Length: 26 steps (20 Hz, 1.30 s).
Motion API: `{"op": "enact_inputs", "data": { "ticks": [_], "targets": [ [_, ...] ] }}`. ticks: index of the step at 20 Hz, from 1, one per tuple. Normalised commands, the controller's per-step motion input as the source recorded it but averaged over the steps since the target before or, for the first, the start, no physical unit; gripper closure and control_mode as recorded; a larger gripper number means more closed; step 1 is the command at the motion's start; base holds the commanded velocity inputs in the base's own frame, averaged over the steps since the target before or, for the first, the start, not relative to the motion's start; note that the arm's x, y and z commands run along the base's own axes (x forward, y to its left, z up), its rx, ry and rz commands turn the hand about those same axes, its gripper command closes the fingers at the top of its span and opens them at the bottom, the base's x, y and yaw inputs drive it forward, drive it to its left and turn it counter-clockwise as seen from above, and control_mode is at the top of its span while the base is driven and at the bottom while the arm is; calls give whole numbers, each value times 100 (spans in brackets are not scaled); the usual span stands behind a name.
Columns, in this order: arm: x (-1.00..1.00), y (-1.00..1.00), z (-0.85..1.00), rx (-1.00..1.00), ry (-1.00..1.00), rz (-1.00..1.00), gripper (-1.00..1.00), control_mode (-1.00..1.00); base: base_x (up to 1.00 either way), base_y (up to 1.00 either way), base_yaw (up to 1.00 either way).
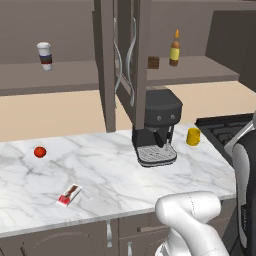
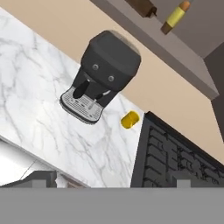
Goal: Pick the honey bottle and bar from the counter and place them in the cabinets closest to them.
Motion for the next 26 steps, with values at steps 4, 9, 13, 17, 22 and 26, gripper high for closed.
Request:
{"op": "enact_inputs", "data": {
  "ticks": [4,9,13,17,22,26],
  "targets": [
    [0,0,0,0,0,0,-100,-100,0,0,0],
    [-4,1,0,0,0,0,-100,100,-4,1,0],
    [0,0,0,0,0,0,-100,100,-46,2,2],
    [0,0,0,0,0,0,-100,100,-44,16,3],
    [0,0,0,0,0,0,-100,100,-25,43,4],
    [0,0,0,0,0,0,-100,100,-18,54,3]
  ]
}}
